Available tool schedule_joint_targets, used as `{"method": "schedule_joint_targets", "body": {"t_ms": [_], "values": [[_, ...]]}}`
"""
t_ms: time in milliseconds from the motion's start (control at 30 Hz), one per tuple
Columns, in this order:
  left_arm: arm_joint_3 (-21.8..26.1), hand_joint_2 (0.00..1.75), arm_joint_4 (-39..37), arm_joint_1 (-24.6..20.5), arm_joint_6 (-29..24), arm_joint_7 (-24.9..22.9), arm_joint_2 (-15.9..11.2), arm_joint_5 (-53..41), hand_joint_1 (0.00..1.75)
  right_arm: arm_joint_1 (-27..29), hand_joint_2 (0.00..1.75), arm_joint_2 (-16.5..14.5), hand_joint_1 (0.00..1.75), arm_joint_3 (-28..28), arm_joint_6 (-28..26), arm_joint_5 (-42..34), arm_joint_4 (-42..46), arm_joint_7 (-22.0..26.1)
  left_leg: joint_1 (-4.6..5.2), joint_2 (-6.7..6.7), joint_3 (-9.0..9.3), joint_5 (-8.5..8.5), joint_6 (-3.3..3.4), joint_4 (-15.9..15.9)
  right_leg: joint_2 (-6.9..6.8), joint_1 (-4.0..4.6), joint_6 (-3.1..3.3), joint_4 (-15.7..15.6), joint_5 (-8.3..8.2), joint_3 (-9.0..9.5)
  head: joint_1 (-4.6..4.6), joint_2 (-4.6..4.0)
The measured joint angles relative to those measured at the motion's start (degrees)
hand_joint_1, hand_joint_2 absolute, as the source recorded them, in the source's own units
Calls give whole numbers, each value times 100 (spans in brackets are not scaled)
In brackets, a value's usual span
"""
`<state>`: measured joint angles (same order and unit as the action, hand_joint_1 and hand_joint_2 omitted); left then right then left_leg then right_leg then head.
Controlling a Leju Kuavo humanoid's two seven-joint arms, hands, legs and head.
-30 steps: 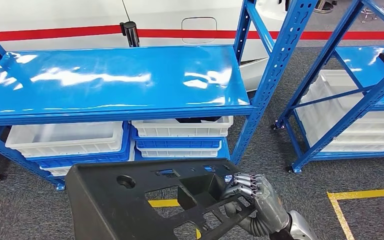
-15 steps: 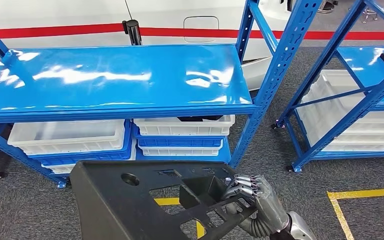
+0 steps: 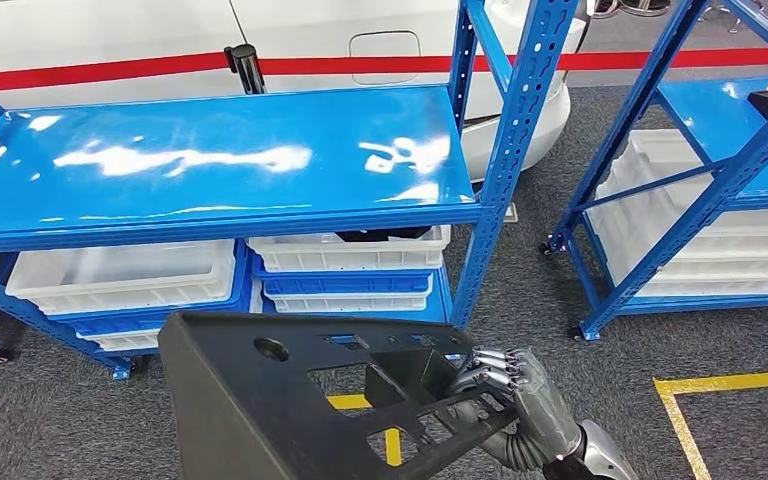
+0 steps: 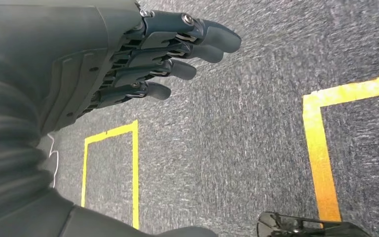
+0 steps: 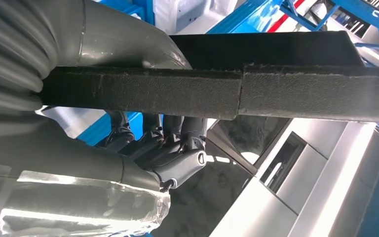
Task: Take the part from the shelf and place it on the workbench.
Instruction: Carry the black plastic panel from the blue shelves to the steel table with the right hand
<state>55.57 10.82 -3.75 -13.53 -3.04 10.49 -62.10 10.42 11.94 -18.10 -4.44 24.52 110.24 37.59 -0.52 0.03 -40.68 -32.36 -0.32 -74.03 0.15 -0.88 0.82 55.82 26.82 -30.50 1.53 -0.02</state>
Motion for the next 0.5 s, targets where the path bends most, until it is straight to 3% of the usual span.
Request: {"method": "schedule_joint_targets", "body": {"t_ms": [67,133,167,233,300,367,433,467,500], "values": [[1,175,0,6,4,-6,-4,-5,0,12,175,-9,175,0,0,1,0,0,15,-6,313,371,87,614,20,40,11,-2,8,26,0,0],[1,175,-1,3,10,-10,-25,-9,0,22,175,-24,175,0,0,3,2,-1,61,-1,685,643,224,1348,33,68,16,-3,15,35,-17,1],[0,175,-1,1,14,-11,-33,-11,0,31,175,-31,175,-1,0,4,3,-2,90,7,775,686,278,1537,32,71,15,-3,17,27,-19,1],[-1,175,-2,0,20,-16,-40,-14,0,53,175,-41,175,-2,0,9,8,-2,131,29,791,690,331,1620,24,75,-2,-21,8,14,-14,1],[1,175,-2,1,33,-20,-43,-30,0,73,175,-45,175,2,0,28,22,-2,89,43,847,755,359,1747,11,90,-30,37,48,-24,-12,1],[-1,175,-2,-4,63,-14,-39,-72,0,81,175,-39,175,9,-1,57,33,-2,37,58,901,819,373,1864,4,87,-38,467,259,-246,-23,1],[-16,175,-2,-8,90,-8,-29,-130,0,90,175,-35,175,13,-2,84,33,-2,35,57,887,828,372,1874,3,36,-57,1249,563,-644,-29,1],[-25,175,-2,-7,96,-7,-22,-157,0,95,175,-32,175,15,-2,95,32,-2,31,57,879,829,364,1872,2,5,-94,1540,647,-795,-28,1],[-34,175,-2,-5,101,-7,-13,-176,0,98,175,-29,175,19,-2,101,31,-2,20,56,875,830,348,1868,0,-29,-156,1626,642,-843,-28,1]]}}
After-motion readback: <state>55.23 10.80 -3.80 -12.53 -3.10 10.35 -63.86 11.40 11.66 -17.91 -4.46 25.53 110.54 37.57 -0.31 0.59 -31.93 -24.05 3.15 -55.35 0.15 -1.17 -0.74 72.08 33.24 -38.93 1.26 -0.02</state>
